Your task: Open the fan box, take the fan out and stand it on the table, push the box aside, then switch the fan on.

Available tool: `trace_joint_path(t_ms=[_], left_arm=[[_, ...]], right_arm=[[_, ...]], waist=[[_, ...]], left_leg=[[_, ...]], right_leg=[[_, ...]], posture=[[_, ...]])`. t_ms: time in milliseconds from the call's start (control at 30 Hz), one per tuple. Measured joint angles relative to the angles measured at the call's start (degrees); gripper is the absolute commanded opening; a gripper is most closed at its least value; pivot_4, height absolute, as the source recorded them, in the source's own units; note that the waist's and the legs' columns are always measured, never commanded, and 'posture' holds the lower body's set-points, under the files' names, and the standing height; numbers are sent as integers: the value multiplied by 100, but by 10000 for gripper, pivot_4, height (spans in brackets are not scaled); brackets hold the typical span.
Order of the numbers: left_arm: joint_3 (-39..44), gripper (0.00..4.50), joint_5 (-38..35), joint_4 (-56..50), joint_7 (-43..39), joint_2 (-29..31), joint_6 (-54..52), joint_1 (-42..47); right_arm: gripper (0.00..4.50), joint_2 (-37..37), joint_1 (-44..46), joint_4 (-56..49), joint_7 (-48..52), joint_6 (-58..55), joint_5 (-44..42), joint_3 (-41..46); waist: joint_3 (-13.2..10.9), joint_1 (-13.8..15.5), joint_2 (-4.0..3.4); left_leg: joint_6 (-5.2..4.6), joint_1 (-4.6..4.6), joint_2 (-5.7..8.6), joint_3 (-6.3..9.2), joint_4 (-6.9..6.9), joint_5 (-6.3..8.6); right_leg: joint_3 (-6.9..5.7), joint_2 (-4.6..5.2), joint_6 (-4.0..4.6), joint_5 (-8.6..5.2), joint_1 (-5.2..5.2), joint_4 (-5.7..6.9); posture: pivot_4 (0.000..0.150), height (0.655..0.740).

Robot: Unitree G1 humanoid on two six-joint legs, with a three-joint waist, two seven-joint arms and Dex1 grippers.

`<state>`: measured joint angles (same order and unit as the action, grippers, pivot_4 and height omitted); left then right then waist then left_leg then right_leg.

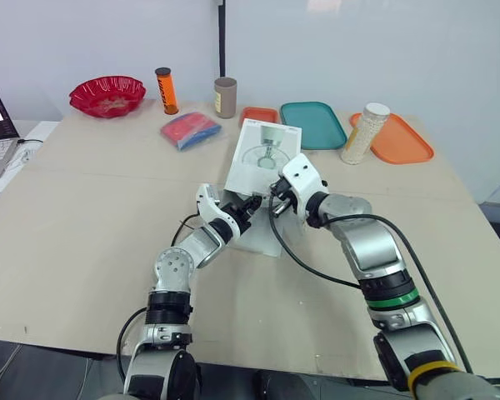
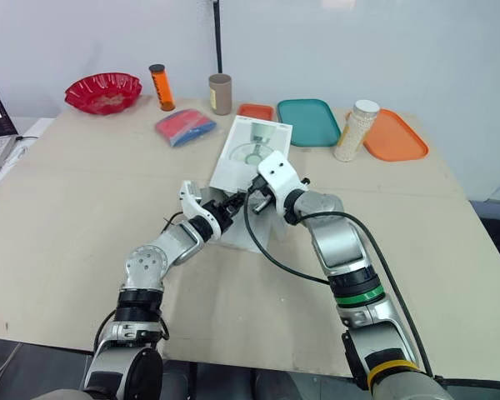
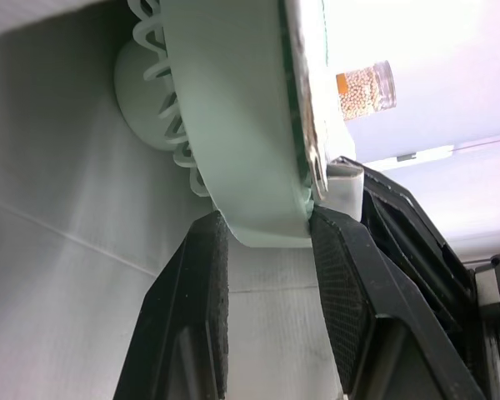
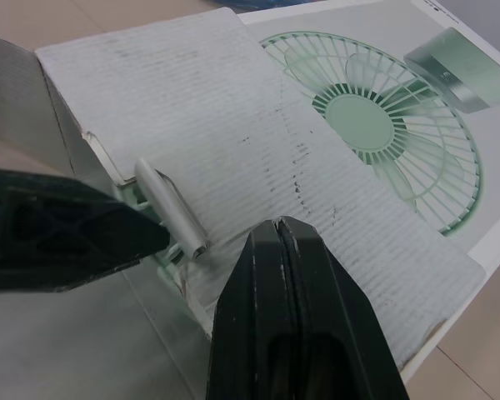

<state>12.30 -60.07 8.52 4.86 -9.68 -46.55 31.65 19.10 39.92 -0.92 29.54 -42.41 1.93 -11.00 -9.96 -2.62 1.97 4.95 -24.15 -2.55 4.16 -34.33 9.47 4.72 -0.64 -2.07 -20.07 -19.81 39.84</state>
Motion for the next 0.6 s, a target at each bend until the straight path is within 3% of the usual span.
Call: trace_joint_path(t_ms=[367,600], left_arm=[[102,10065,-310,-665,527,114,-821,-185],[229,10065,-1002,-1239,949,467,-1513,-468]], right_arm=[[0,-56,81,-139,-121,-349,8,-2],[0,-42,78,-185,-107,-363,5,-13]], waist=[[-1,3,1],[-1,2,2]], left_leg=[[2,-8,-1,0,6,3],[5,-10,-4,0,8,6]], right_leg=[[-1,0,1,1,-2,-20],[0,0,3,3,-1,-31]], posture=[[1500,7400],[1500,7400]])
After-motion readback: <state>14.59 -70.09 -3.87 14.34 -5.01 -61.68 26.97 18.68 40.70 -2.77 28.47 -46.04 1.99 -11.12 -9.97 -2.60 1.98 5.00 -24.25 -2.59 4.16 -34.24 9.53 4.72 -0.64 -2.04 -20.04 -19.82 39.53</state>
